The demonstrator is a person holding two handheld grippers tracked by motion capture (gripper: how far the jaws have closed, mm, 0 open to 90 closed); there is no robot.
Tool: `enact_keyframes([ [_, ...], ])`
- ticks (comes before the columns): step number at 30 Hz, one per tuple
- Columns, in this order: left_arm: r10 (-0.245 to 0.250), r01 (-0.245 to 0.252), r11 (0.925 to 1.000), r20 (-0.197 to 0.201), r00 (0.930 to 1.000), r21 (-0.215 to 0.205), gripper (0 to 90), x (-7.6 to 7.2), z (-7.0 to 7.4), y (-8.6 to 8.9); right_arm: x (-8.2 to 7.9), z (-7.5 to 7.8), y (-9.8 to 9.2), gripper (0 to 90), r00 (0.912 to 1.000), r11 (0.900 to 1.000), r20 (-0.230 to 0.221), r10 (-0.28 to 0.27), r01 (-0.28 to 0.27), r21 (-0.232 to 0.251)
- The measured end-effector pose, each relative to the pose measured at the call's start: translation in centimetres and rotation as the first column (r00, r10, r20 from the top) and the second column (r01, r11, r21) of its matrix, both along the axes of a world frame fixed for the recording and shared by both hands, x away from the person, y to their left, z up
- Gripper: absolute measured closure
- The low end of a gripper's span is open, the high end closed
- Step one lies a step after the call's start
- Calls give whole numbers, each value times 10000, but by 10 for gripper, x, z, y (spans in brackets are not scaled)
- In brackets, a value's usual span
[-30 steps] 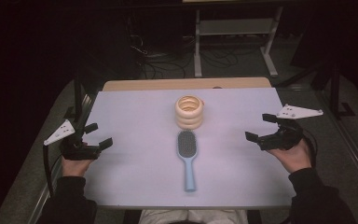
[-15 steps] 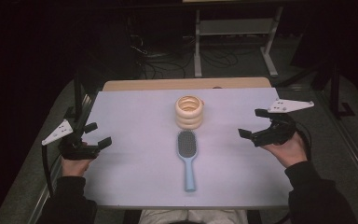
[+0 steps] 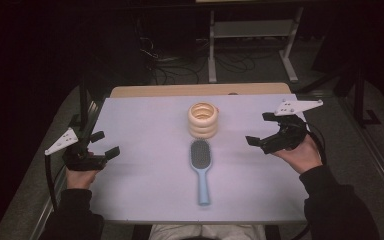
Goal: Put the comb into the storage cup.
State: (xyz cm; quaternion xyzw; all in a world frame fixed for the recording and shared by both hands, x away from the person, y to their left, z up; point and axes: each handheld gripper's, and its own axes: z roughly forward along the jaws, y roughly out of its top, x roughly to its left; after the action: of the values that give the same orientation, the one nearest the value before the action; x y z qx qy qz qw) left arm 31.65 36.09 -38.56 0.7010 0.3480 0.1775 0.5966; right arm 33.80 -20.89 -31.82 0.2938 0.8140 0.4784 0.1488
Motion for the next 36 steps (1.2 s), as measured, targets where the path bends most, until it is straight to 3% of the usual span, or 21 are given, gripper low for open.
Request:
enact_keyframes([
  [25,-42,42,10000,-3,10000,0,0,2,-1,0,14,-13,52,0,9946,9935,-501,912,-943,-638],
  [36,-61,61,10000,40,10000,20,0,2,-1,0,16,-25,75,0,9849,9847,-953,1446,-1527,-836],
])
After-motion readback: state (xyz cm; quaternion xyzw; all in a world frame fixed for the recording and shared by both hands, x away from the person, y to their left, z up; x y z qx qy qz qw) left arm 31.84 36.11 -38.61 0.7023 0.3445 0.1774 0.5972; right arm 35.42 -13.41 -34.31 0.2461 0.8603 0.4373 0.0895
